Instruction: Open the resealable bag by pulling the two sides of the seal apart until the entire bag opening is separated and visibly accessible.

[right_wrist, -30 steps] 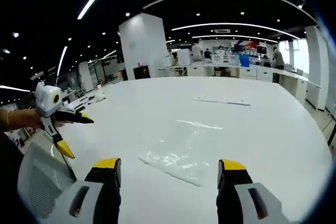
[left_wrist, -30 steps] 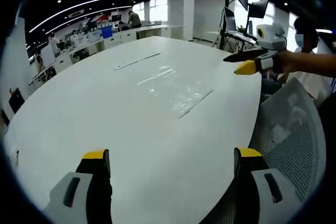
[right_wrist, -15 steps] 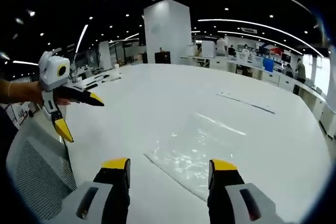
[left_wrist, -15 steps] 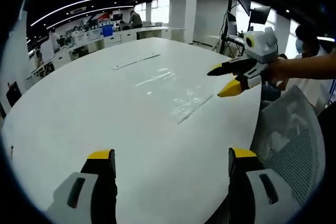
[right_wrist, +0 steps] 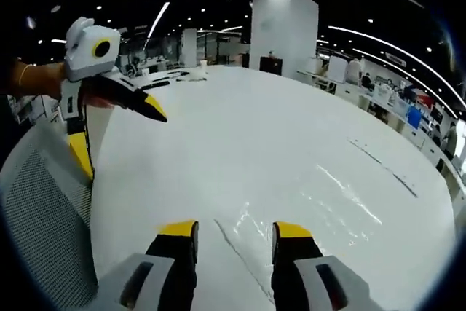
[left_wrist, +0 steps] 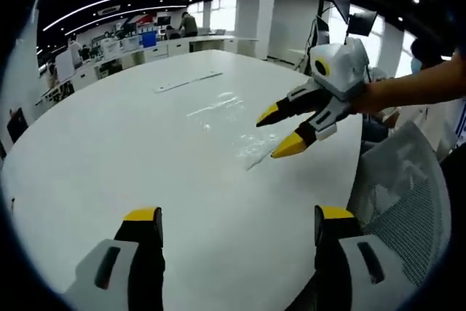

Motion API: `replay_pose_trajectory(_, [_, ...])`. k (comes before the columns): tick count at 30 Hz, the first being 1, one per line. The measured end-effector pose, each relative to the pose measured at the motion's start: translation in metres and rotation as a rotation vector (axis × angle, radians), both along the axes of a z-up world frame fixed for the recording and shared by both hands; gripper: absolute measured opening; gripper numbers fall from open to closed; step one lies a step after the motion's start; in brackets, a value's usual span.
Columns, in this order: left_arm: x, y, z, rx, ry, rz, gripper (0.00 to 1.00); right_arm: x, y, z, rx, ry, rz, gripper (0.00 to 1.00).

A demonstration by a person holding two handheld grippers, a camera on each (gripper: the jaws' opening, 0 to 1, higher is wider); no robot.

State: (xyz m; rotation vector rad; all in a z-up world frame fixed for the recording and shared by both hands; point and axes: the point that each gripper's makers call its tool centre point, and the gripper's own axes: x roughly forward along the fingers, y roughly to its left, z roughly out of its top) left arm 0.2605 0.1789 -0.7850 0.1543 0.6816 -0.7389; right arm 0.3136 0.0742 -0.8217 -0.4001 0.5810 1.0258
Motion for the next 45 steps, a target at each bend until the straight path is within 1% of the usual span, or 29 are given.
replay_pose_trajectory(2, [-0.001, 0.000, -0.001, 0.003, 0.002, -0.002, 0.86, -0.002, 0.004, -0.007, -0.006, 0.022, 0.020, 0.28])
replay_pose_trajectory(4, [-0.001, -0.002, -0.002, -0.001, 0.007, -0.005, 0.86, -0.005, 0.006, -0.016, -0.035, 0.038, 0.049, 0.24])
replay_pose_trajectory(6, [-0.002, -0.002, -0.003, -0.002, 0.010, -0.008, 0.86, -0.007, 0.006, -0.022, -0.070, 0.032, 0.077, 0.21])
replay_pose_trajectory(11, [-0.003, -0.002, -0.005, -0.002, 0.022, -0.010, 0.86, -0.010, 0.004, -0.032, -0.126, 0.030, 0.108, 0.14])
replay_pose_trajectory(16, [-0.006, -0.003, -0.007, -0.001, 0.035, -0.018, 0.85, -0.008, 0.004, -0.035, -0.135, 0.025, 0.109, 0.12])
replay_pose_trajectory(19, [-0.008, -0.004, -0.009, 0.001, 0.044, -0.023, 0.85, -0.006, 0.003, -0.036, -0.148, 0.017, 0.116, 0.08])
replay_pose_trajectory(21, [-0.007, -0.004, -0.010, 0.004, 0.048, -0.018, 0.85, -0.004, 0.004, -0.036, -0.147, 0.016, 0.106, 0.03])
replay_pose_trajectory(24, [-0.007, -0.005, -0.010, -0.001, 0.045, -0.022, 0.84, -0.004, 0.006, -0.037, -0.160, -0.007, 0.125, 0.02])
replay_pose_trajectory(27, [-0.008, -0.006, -0.009, -0.003, 0.045, -0.027, 0.84, -0.006, 0.006, -0.036, -0.171, -0.008, 0.149, 0.01])
replay_pose_trajectory(32, [-0.010, -0.010, -0.010, 0.002, 0.047, -0.047, 0.82, -0.011, 0.009, -0.025, -0.123, 0.005, 0.159, 0.01])
replay_pose_trajectory(38, [-0.011, -0.019, -0.011, 0.023, 0.036, -0.097, 0.76, -0.025, 0.008, -0.017, -0.104, 0.022, 0.180, 0.01])
replay_pose_trajectory(40, [-0.011, -0.024, -0.010, 0.011, 0.029, -0.123, 0.74, -0.029, 0.005, -0.014, -0.103, 0.018, 0.162, 0.01])
replay_pose_trajectory(42, [-0.011, -0.029, -0.007, 0.006, 0.021, -0.144, 0.72, -0.034, 0.005, -0.011, -0.086, 0.024, 0.160, 0.00])
replay_pose_trajectory(43, [-0.011, -0.031, -0.007, 0.011, 0.016, -0.157, 0.70, -0.037, 0.004, -0.010, -0.085, 0.025, 0.161, 0.00])
replay_pose_trajectory(45, [-0.009, -0.038, -0.004, 0.021, -0.016, -0.181, 0.68, -0.044, 0.003, -0.010, -0.089, 0.021, 0.170, 0.00])
